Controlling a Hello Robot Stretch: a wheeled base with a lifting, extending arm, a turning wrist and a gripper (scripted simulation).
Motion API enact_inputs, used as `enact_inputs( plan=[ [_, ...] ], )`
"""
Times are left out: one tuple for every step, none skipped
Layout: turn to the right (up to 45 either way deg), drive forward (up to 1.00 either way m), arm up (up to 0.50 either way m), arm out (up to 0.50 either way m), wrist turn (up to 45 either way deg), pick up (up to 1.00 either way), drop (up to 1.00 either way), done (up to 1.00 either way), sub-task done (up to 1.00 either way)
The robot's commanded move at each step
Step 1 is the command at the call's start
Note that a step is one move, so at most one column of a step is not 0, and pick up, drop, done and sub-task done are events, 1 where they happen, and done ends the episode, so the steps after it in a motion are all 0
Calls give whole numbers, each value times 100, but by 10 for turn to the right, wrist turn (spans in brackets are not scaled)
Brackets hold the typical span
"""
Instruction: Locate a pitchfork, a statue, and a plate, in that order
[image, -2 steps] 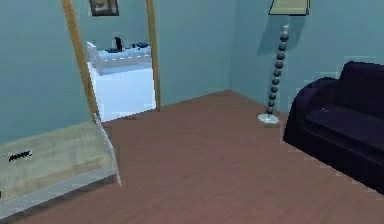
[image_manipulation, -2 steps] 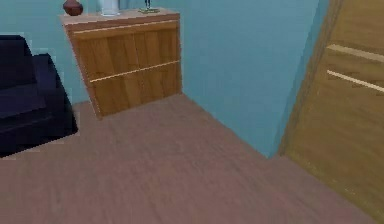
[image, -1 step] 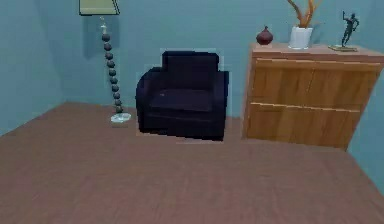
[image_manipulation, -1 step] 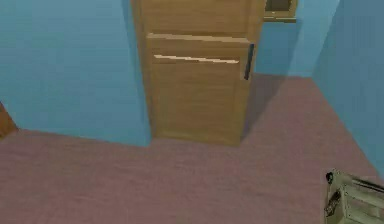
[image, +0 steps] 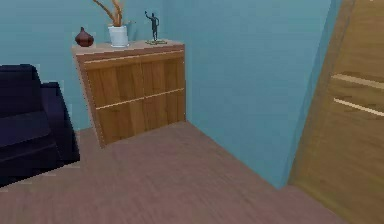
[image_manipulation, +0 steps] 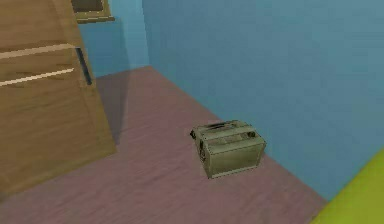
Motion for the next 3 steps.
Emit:
enact_inputs(
  plan=[
    [90, 0, 0, 0, 0, 0, 0, 0, 0],
    [0, 25, 0, 0, 0, 0, 0, 0, 0],
    [-450, 0, 0, 0, 0, 0, 0, 0, 0]
  ],
)
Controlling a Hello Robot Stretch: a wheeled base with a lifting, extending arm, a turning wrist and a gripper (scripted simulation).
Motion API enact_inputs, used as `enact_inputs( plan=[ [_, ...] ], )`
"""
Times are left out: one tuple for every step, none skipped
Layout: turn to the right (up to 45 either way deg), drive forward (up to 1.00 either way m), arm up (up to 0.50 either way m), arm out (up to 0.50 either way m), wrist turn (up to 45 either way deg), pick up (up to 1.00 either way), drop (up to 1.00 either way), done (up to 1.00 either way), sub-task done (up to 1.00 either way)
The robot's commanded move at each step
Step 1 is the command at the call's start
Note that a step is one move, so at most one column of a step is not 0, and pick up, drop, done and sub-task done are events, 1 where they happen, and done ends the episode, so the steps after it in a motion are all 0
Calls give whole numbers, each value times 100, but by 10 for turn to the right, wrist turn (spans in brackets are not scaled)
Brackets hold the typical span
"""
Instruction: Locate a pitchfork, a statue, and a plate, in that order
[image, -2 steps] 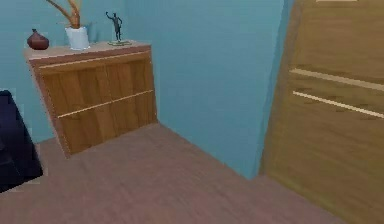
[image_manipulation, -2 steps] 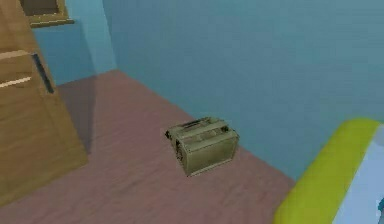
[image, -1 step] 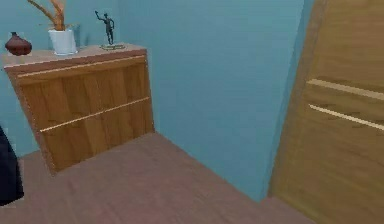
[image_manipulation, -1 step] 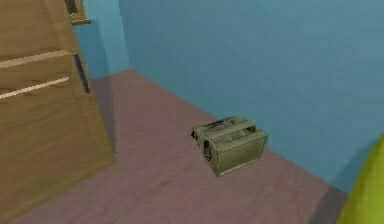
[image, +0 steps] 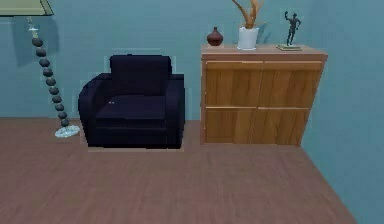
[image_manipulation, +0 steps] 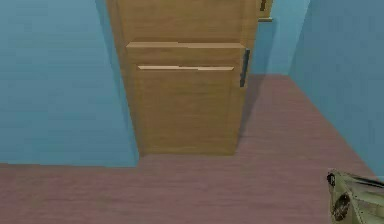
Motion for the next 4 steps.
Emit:
enact_inputs(
  plan=[
    [-210, 0, 0, 0, 0, 0, 0, 0, 0],
    [0, 10, 0, 0, 0, 0, 0, 0, 0],
    [-450, 0, 0, 0, 0, 0, 0, 0, 0],
    [-150, 0, 0, 0, 0, 0, 0, 0, 0]
  ],
)
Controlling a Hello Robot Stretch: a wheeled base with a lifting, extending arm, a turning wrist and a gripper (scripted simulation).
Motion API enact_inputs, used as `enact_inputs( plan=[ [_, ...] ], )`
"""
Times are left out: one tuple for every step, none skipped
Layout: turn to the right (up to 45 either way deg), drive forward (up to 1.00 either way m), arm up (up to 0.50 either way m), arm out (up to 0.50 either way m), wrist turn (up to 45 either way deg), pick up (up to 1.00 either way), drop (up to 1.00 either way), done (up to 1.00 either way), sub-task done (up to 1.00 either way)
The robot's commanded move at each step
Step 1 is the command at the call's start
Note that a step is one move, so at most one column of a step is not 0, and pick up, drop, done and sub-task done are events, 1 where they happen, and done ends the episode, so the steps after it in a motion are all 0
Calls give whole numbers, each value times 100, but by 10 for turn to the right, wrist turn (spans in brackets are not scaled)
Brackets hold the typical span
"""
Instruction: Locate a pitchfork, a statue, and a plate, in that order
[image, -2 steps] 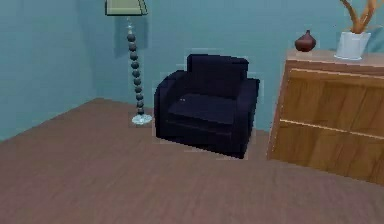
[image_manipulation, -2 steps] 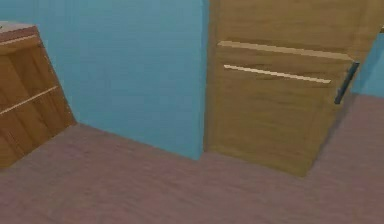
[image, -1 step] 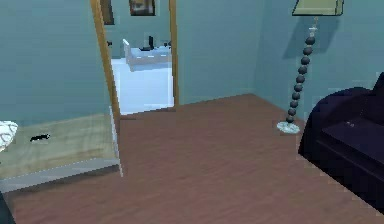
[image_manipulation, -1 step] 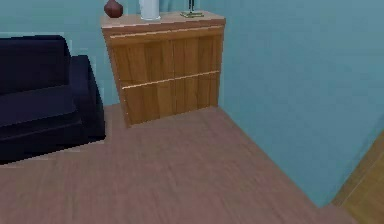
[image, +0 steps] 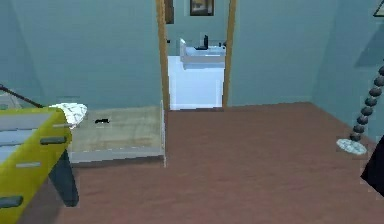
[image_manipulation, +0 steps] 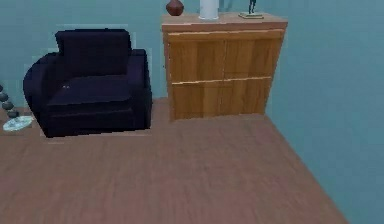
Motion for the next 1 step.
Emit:
enact_inputs(
  plan=[
    [0, 10, 0, 0, 0, 0, 0, 0, 0]
  ],
)
